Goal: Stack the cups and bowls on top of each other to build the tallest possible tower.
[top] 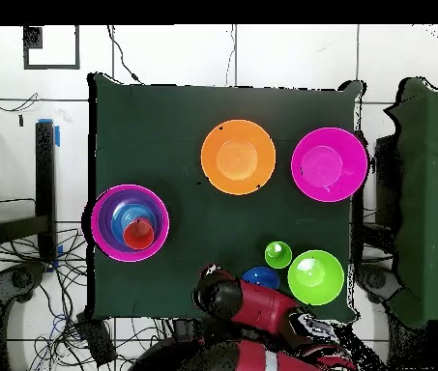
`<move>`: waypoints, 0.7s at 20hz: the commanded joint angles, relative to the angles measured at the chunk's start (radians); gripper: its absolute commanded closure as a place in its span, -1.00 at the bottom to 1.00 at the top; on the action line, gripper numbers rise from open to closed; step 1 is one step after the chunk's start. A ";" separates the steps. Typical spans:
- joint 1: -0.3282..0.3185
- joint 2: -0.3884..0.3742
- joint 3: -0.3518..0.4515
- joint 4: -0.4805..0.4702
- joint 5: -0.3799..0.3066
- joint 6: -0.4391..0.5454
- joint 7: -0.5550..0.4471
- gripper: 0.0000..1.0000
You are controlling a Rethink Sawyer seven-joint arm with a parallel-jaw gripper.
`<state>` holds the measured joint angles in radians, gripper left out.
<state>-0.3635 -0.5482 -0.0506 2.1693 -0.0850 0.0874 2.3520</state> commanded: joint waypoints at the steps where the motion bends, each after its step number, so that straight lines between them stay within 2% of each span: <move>1: 0.060 -0.047 -0.003 -0.111 0.042 0.152 0.061 -1.00; 5: 0.082 -0.078 -0.021 -0.126 0.042 0.208 0.064 -1.00; 7: 0.122 -0.090 -0.057 -0.145 0.043 0.238 0.079 -1.00; 10: 0.177 -0.068 -0.127 -0.208 0.024 0.273 0.085 -1.00; 14: 0.211 -0.034 -0.191 -0.264 0.004 0.299 0.083 -1.00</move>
<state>-0.1806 -0.6190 -0.2307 2.0274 -0.0861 0.3064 2.3520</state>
